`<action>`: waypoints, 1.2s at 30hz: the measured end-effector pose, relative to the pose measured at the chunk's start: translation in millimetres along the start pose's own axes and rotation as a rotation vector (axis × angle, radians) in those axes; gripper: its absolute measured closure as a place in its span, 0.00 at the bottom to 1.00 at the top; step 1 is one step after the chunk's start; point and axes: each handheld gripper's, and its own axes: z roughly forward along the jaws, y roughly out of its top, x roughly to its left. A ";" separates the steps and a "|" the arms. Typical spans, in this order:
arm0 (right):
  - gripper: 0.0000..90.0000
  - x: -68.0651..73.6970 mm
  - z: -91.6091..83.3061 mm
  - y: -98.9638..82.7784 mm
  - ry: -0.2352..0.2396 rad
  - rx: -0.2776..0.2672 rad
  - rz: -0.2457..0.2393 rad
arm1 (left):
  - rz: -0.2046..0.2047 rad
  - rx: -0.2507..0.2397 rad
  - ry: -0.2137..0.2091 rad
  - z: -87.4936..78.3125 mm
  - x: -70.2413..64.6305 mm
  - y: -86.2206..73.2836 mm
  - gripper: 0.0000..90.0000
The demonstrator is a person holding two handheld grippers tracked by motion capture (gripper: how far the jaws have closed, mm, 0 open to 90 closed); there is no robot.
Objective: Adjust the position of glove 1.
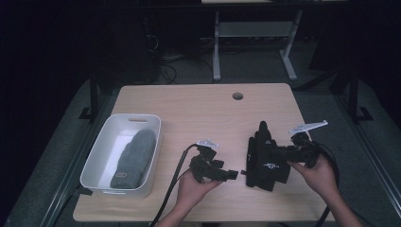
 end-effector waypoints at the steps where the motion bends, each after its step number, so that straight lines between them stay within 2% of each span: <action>1: 0.83 0.0 0.0 0.0 0.000 0.000 0.000 | 0.000 0.000 0.000 0.0 0.0 0.0 0.25; 5: 0.83 2.5 13.9 3.7 0.004 0.008 0.010 | -0.003 0.001 0.001 -0.7 0.7 -0.7 0.25; 6: 0.82 2.4 21.9 2.9 0.007 0.030 0.020 | -0.005 0.002 0.002 -1.5 1.9 -1.0 0.25; 7: 0.82 2.4 21.9 2.9 0.007 0.030 0.020 | -0.005 0.002 0.002 -1.5 1.9 -1.0 0.25; 8: 0.81 2.7 28.9 0.7 0.000 0.039 0.027 | -0.010 0.001 0.003 -1.8 2.6 -1.3 0.25; 12: 0.72 5.0 39.0 -3.5 -0.005 0.070 0.030 | -0.014 0.006 0.003 -0.8 3.6 -2.6 0.25; 13: 0.72 5.0 39.0 -3.5 -0.005 0.070 0.030 | -0.014 0.006 0.003 -0.8 3.6 -2.6 0.25; 16: 0.57 5.3 37.7 -5.5 -0.009 0.064 0.031 | -0.012 0.011 0.001 1.3 3.7 -2.8 0.25; 18: 0.56 6.1 32.7 -6.1 -0.024 0.059 0.020 | -0.012 0.010 0.000 2.3 3.6 -2.7 0.25; 21: 0.60 6.5 28.1 -8.2 -0.032 0.053 0.006 | -0.009 0.013 0.001 4.0 3.3 -3.1 0.25; 23: 0.69 6.5 25.3 -12.2 -0.027 0.059 -0.001 | -0.012 0.017 -0.002 6.0 2.9 -3.7 0.25; 24: 0.79 6.6 24.9 -18.4 -0.023 0.070 -0.001 | -0.017 0.021 -0.004 8.1 2.7 -4.5 0.25; 25: 0.79 6.6 24.9 -18.4 -0.023 0.070 -0.001 | -0.017 0.021 -0.004 8.1 2.7 -4.5 0.25; 26: 0.83 5.7 27.9 -25.3 -0.025 0.088 -0.003 | -0.022 0.025 -0.009 10.9 3.0 -5.1 0.26; 31: 0.82 2.3 35.7 -37.1 0.005 0.085 0.019 | -0.027 0.038 -0.017 16.2 2.6 -6.7 0.26; 36: 0.78 6.3 37.9 -41.4 0.018 0.075 0.031 | -0.035 0.056 -0.030 25.0 2.7 -8.1 0.26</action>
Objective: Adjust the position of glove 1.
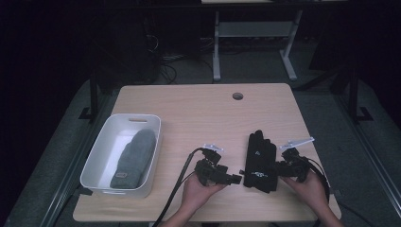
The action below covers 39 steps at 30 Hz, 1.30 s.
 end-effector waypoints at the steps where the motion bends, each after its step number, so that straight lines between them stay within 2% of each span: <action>1: 0.78 0.0 0.0 0.0 0.000 0.000 0.000 | 0.000 0.000 0.000 0.0 0.0 0.0 0.26; 5: 0.76 5.5 -1.0 -0.5 0.002 0.001 -0.014 | 0.000 0.021 -0.010 6.4 -0.6 -0.3 0.26; 6: 0.74 7.9 0.0 -0.9 0.031 0.010 -0.021 | 0.001 0.028 -0.008 9.1 -1.4 -0.3 0.26; 7: 0.72 9.4 0.8 -0.8 0.040 0.016 -0.035 | 0.001 0.028 -0.008 9.1 -1.4 -0.3 0.26; 10: 0.64 13.2 -0.6 -0.1 0.031 0.014 -0.059 | -0.002 0.036 -0.005 12.8 -1.0 -0.1 0.26; 11: 0.58 13.3 -1.5 0.3 0.031 0.006 -0.052 | -0.008 0.033 -0.003 14.3 -1.1 0.1 0.26; 12: 0.47 10.3 -2.2 1.2 0.030 -0.019 -0.036 | -0.008 0.041 0.002 17.6 -1.7 0.7 0.27; 13: 0.43 8.2 -2.7 1.5 0.028 -0.027 -0.028 | -0.008 0.041 0.002 17.6 -1.7 0.7 0.29; 15: 0.40 5.2 -2.8 2.0 0.025 -0.034 -0.024 | 0.003 0.051 0.010 22.6 -3.7 1.3 0.31; 16: 0.38 -2.7 -3.8 3.6 0.020 -0.053 0.005 | 0.009 0.056 0.015 24.8 -4.8 2.0 0.31; 18: 0.38 -12.4 -4.2 5.3 0.016 -0.087 0.032 | 0.014 0.063 0.027 31.4 -7.3 4.9 0.31; 20: 0.37 -20.3 -3.9 8.9 -0.011 -0.102 0.063 | 0.013 0.070 0.033 36.0 -7.8 6.1 0.32; 21: 0.37 -20.3 -3.9 8.9 -0.011 -0.102 0.063 | 0.013 0.070 0.033 36.0 -7.8 6.1 0.32; 22: 0.37 -28.3 -1.8 13.2 -0.030 -0.115 0.092 | 0.011 0.077 0.036 40.4 -8.6 6.8 0.32; 25: 0.37 -35.9 2.1 17.6 -0.034 -0.118 0.117 | 0.019 0.096 0.031 44.5 -8.3 6.9 0.33; 26: 0.38 -42.1 7.7 20.2 -0.059 -0.114 0.132 | 0.031 0.101 0.043 45.6 -9.5 8.1 0.33; 29: 0.37 -48.7 14.1 19.9 -0.052 -0.104 0.160 | 0.031 0.107 0.048 46.8 -11.0 9.2 0.34; 30: 0.38 -51.9 18.9 18.4 -0.036 -0.099 0.182 | 0.031 0.106 0.059 47.7 -11.4 10.2 0.35; 33: 0.44 -51.0 19.0 17.9 -0.033 -0.102 0.171 | 0.032 0.108 0.074 48.6 -11.2 11.8 0.43; 35: 0.47 -49.9 18.9 17.8 -0.034 -0.096 0.165 | 0.017 0.115 0.081 49.1 -10.4 13.6 0.51; 36: 0.54 -48.1 19.1 17.4 -0.022 -0.089 0.155 | 0.002 0.121 0.081 50.5 -9.6 15.8 0.54; 38: 0.56 -47.5 19.3 17.2 -0.024 -0.089 0.143 | 0.004 0.129 0.084 50.7 -9.1 16.9 0.57; 39: 0.59 -46.1 19.2 17.5 -0.021 -0.082 0.151 | 0.009 0.133 0.088 51.4 -9.2 17.5 0.61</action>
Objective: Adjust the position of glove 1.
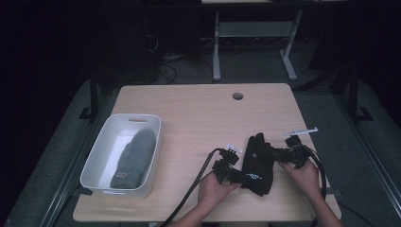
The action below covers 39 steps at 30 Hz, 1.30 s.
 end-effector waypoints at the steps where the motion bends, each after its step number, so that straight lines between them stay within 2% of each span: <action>1: 0.65 0.1 0.7 -0.1 0.013 0.001 0.004 | 0.008 0.011 -0.005 1.8 0.1 1.3 0.68; 2: 0.65 0.1 0.7 -0.1 0.013 0.001 0.004 | 0.008 0.011 -0.005 1.8 0.1 1.3 0.71; 3: 0.70 -0.4 1.3 -0.7 0.030 0.002 0.009 | -0.002 0.020 -0.033 3.9 3.1 2.3 0.75; 4: 0.70 -0.4 1.3 -0.7 0.030 0.002 0.009 | -0.002 0.020 -0.033 3.9 3.1 2.3 0.79; 7: 0.78 -1.1 0.9 -0.9 0.047 -0.006 0.018 | -0.011 0.020 -0.060 4.9 7.4 2.7 0.84; 9: 0.80 -1.6 -0.1 -0.6 0.063 -0.015 0.035 | -0.037 0.009 -0.091 3.7 11.3 1.5 0.86; 11: 0.81 -2.1 -1.6 -0.4 0.078 -0.020 0.046 | -0.038 0.005 -0.102 2.0 13.3 0.3 0.88; 17: 0.82 -0.6 -4.8 0.8 0.117 -0.036 0.073 | -0.026 0.001 -0.098 -5.4 14.7 -1.9 0.88; 18: 0.82 0.1 -6.2 1.6 0.140 -0.048 0.081 | -0.027 -0.004 -0.101 -7.2 14.8 -2.4 0.89; 22: 0.82 4.1 -7.3 4.3 0.165 -0.064 0.090 | -0.034 -0.021 -0.113 -17.1 16.9 -5.7 0.89; 24: 0.82 7.5 -7.8 6.7 0.183 -0.071 0.093 | -0.027 -0.025 -0.106 -23.5 17.6 -7.0 0.89; 27: 0.82 16.3 -9.9 16.3 0.212 -0.081 0.094 | -0.032 -0.050 -0.104 -36.9 19.8 -8.8 0.89; 28: 0.82 16.3 -9.9 16.3 0.212 -0.081 0.094 | -0.032 -0.050 -0.104 -36.9 19.8 -8.8 0.89; 29: 0.82 19.6 -10.6 20.6 0.234 -0.102 0.100 | -0.032 -0.061 -0.098 -44.0 20.6 -9.2 0.89; 30: 0.82 19.6 -10.6 20.6 0.234 -0.102 0.100 | -0.032 -0.061 -0.098 -44.0 20.6 -9.2 0.89; 31: 0.82 22.5 -10.7 25.1 0.248 -0.097 0.106 | -0.030 -0.069 -0.093 -50.7 21.6 -9.7 0.89; 39: 0.82 32.1 -9.7 36.9 0.300 -0.120 0.136 | -0.020 -0.092 -0.076 -69.5 25.1 -10.4 0.89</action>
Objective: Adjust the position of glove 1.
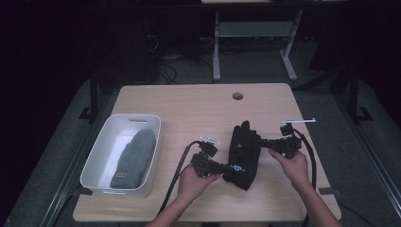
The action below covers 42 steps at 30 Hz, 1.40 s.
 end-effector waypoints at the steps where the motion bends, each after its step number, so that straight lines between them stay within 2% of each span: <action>1: 0.82 2.1 1.0 2.6 0.014 -0.009 0.007 | 0.003 -0.007 0.007 -4.2 0.2 0.0 0.89; 12: 0.82 16.2 5.0 15.8 0.053 -0.029 0.005 | 0.011 -0.035 0.010 -23.7 0.3 0.7 0.89; 17: 0.82 21.5 8.2 21.4 0.084 -0.036 0.020 | 0.014 -0.048 0.022 -34.8 2.3 0.9 0.89; 28: 0.82 38.3 21.1 38.5 0.122 -0.036 0.018 | 0.016 -0.068 0.033 -58.1 8.1 1.3 0.89; 32: 0.82 46.0 25.6 45.6 0.144 -0.039 0.012 | 0.006 -0.086 0.036 -71.0 13.4 1.1 0.89; 42: 0.82 65.2 39.2 61.7 0.165 -0.028 -0.005 | -0.013 -0.122 0.044 -94.3 20.1 -2.5 0.89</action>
